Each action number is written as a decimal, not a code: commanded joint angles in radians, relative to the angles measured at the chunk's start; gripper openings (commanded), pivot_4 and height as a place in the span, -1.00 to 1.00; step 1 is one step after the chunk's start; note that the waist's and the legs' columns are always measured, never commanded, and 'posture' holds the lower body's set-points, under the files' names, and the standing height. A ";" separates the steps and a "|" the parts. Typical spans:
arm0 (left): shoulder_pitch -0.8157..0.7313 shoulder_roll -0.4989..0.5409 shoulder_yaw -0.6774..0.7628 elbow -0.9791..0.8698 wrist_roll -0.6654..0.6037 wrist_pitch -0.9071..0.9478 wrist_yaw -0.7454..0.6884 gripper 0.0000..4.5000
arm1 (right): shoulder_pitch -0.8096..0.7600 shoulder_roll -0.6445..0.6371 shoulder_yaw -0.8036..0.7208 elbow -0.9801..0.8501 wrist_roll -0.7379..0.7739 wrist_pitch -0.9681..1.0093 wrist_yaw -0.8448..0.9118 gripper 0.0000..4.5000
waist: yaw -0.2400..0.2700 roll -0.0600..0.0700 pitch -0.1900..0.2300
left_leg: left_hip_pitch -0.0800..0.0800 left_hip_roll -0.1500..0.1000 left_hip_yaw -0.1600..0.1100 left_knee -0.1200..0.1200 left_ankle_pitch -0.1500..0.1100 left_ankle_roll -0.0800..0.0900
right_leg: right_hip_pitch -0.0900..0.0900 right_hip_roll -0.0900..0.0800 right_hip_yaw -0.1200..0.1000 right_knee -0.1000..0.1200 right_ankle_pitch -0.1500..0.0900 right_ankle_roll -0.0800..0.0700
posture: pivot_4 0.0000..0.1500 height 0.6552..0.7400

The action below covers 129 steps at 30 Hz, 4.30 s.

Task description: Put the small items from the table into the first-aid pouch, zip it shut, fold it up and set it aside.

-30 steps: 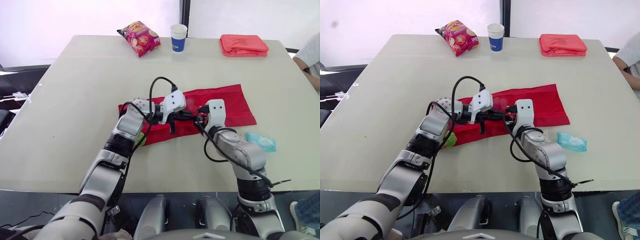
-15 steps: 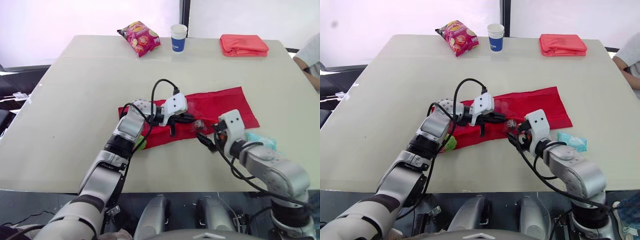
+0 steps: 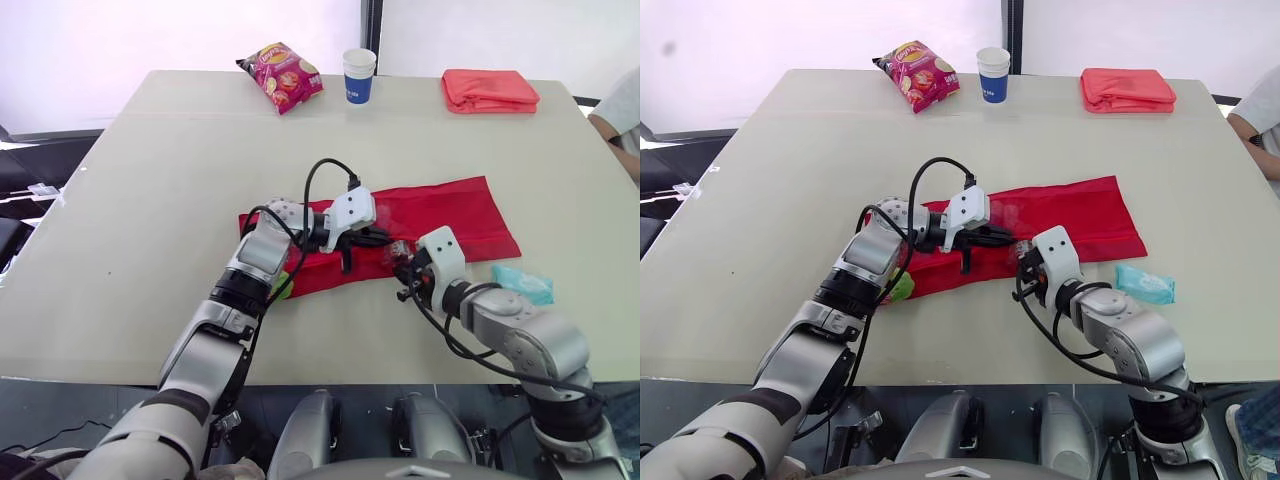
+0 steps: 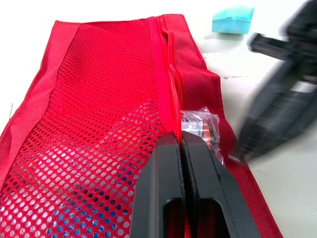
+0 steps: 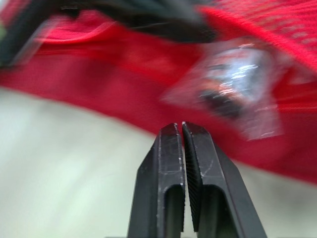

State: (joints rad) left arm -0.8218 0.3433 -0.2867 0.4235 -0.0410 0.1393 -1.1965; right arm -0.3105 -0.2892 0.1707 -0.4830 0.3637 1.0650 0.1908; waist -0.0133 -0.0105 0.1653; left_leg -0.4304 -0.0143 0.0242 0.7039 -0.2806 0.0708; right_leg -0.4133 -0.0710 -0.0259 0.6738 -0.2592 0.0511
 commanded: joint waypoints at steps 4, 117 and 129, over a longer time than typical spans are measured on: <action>0.012 0.001 -0.015 -0.066 -0.007 -0.009 -0.009 -1.00 | -0.105 0.028 0.020 0.130 -0.098 -0.181 -0.001 -0.97 | -0.001 0.000 0.000 | 0.000 0.000 0.000 0.000 0.000 0.000 | 0.000 0.000 0.000 0.000 0.000 0.000 | 1.00 0.99; -0.348 -0.272 -0.135 0.606 0.359 -0.190 0.367 0.99 | 0.705 -0.586 -0.982 -0.521 0.597 -0.345 0.348 1.00 | 0.029 -0.002 0.000 | 0.000 0.000 -0.001 0.001 -0.001 0.002 | 0.003 -0.001 0.000 -0.002 0.000 0.000 | 1.00 0.99; -0.395 -0.297 -0.095 0.735 0.316 -0.140 0.265 -0.45 | 0.721 -0.587 -0.999 -0.533 0.610 -0.339 0.340 1.00 | 0.027 -0.002 -0.001 | 0.001 0.000 0.000 0.001 -0.001 0.002 | 0.003 0.000 0.001 -0.002 0.000 0.000 | 1.00 0.99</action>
State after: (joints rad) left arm -1.2149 0.0377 -0.3837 1.1224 0.2711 -0.0385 -0.9058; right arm 0.4077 -0.8678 -0.7951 -0.9845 0.9584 0.7378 0.5375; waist 0.0136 -0.0129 0.1642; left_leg -0.4297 -0.0141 0.0242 0.7051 -0.2818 0.0728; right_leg -0.4103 -0.0713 -0.0254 0.6721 -0.2592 0.0515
